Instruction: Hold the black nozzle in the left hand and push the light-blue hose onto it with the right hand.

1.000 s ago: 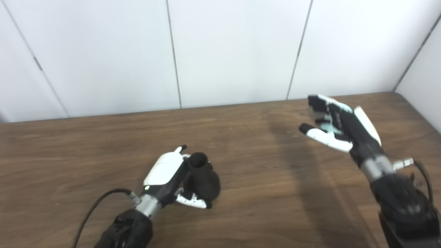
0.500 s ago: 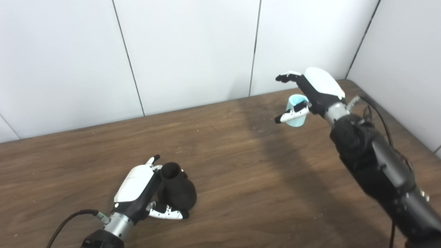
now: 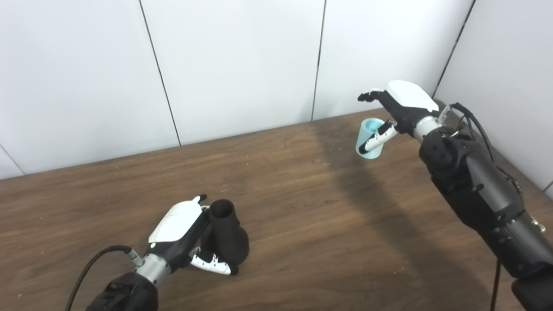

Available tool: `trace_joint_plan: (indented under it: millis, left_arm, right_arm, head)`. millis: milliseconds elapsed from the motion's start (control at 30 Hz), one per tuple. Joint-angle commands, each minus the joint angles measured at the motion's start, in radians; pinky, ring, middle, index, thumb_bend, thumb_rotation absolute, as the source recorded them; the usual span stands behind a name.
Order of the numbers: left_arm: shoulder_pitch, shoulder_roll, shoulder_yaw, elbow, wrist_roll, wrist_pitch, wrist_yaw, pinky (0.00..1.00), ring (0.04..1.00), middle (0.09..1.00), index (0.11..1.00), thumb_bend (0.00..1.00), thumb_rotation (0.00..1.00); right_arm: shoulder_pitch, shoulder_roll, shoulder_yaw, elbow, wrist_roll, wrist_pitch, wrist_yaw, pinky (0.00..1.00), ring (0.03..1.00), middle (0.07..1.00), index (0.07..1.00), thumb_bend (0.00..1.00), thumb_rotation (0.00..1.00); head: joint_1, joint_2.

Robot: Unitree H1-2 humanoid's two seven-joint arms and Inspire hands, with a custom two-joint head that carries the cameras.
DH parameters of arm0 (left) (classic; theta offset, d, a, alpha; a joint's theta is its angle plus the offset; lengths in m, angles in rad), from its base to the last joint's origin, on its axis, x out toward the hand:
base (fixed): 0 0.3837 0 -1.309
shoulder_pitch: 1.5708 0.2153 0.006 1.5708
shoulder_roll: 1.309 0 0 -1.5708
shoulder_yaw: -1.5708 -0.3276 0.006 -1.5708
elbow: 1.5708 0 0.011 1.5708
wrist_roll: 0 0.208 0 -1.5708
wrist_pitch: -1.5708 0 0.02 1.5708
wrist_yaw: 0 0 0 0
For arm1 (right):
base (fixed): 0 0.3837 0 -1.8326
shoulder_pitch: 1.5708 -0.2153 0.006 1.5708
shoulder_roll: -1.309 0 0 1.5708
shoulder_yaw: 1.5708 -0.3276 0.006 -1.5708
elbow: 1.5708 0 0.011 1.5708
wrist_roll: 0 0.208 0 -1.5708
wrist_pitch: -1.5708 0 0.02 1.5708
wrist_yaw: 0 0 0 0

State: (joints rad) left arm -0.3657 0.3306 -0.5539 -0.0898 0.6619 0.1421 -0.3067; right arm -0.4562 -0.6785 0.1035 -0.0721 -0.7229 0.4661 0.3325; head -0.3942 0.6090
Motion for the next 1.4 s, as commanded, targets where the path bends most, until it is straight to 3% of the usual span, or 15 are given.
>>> trace_joint_plan:
  millis: [0, 200, 400, 700, 867, 933, 1033, 1200, 1367]
  left_arm:
    - [0.071, 0.031, -0.097, 0.082, 0.064, 0.080, -0.173, 1.00, 0.780, 0.551, 0.439, 0.51, 0.00]
    - [0.087, 0.030, -0.093, 0.084, 0.048, 0.067, -0.145, 1.00, 0.765, 0.552, 0.437, 0.51, 0.00]
    - [0.106, 0.034, -0.085, 0.073, 0.041, 0.040, -0.115, 1.00, 0.783, 0.553, 0.437, 0.51, 0.00]
    - [0.121, 0.032, -0.086, 0.061, 0.038, 0.020, -0.090, 1.00, 0.760, 0.549, 0.438, 0.51, 0.00]
    - [0.131, 0.029, -0.090, 0.062, 0.042, 0.011, -0.071, 1.00, 0.769, 0.545, 0.439, 0.51, 0.00]
    - [0.137, 0.028, -0.092, 0.057, 0.047, 0.011, -0.067, 1.00, 0.767, 0.545, 0.440, 0.51, 0.00]
    - [0.142, 0.030, -0.094, 0.056, 0.053, 0.009, -0.061, 1.00, 0.745, 0.540, 0.442, 0.51, 0.00]
    - [0.145, 0.034, -0.095, 0.054, 0.049, 0.014, -0.061, 1.00, 0.715, 0.529, 0.450, 0.52, 0.00]
    - [0.145, 0.032, -0.092, 0.059, 0.043, 0.019, -0.061, 1.00, 0.695, 0.523, 0.457, 0.52, 0.00]
  right_arm:
    - [-0.081, -0.053, -0.021, 0.011, -0.015, -0.007, -0.006, 0.90, 0.919, 0.871, 0.832, 0.85, 0.17]
    - [-0.131, -0.039, -0.005, 0.106, -0.003, -0.007, 0.019, 0.90, 0.932, 0.898, 0.856, 0.90, 0.19]
    - [-0.196, -0.030, 0.039, 0.215, -0.011, -0.004, 0.041, 0.83, 0.922, 0.901, 0.860, 0.90, 0.19]
    - [-0.266, -0.027, 0.101, 0.368, -0.031, -0.029, 0.004, 0.74, 0.886, 0.885, 0.855, 0.89, 0.18]
    - [-0.290, -0.021, 0.134, 0.435, -0.034, -0.046, -0.005, 0.80, 0.877, 0.876, 0.853, 0.89, 0.17]
    - [-0.295, -0.025, 0.149, 0.453, -0.032, -0.055, -0.002, 0.82, 0.859, 0.866, 0.850, 0.89, 0.16]
    - [-0.305, -0.028, 0.167, 0.485, -0.032, -0.060, 0.004, 0.71, 0.803, 0.839, 0.849, 0.89, 0.15]
    - [-0.325, -0.023, 0.185, 0.533, -0.020, -0.049, 0.019, 0.73, 0.817, 0.843, 0.848, 0.88, 0.14]
    - [-0.329, -0.015, 0.188, 0.515, -0.014, -0.033, 0.036, 0.70, 0.773, 0.817, 0.835, 0.87, 0.12]
  head:
    - [-0.003, -0.001]
    - [-0.017, -0.005]
    - [-0.017, -0.005]
    - [0.012, 0.011]
    - [0.019, 0.017]
    - [0.020, 0.019]
    - [0.020, 0.021]
    - [0.016, 0.020]
    - [0.016, 0.020]
